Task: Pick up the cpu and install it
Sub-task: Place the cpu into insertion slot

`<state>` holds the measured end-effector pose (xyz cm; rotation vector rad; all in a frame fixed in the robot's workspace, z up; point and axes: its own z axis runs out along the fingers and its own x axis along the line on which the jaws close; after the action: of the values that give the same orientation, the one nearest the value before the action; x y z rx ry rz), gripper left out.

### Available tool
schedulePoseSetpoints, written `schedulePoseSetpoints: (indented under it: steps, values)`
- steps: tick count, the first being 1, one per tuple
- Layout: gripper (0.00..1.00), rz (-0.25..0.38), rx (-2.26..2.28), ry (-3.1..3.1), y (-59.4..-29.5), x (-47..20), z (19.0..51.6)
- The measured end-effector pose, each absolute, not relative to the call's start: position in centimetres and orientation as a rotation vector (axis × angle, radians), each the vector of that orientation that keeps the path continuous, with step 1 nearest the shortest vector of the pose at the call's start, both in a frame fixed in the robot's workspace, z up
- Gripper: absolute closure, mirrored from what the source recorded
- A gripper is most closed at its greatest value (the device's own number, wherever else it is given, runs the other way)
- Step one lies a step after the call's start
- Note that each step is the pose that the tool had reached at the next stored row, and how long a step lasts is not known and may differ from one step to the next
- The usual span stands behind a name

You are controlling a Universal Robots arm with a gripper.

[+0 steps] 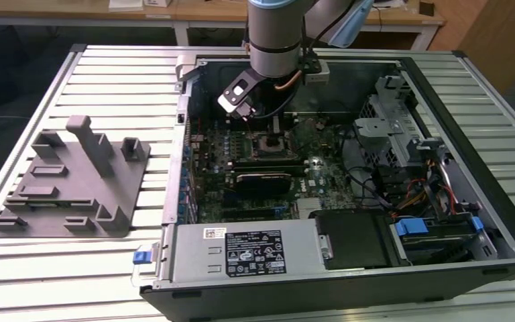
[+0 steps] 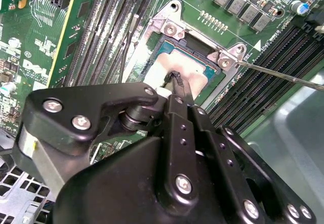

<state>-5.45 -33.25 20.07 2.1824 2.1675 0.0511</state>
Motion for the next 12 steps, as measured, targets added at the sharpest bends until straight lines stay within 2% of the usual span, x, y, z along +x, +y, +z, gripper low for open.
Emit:
schedulePoseSetpoints:
  steps: [12]
  values:
    - [0.89,0.053,2.184,2.169,-33.25,-5.46,19.80]
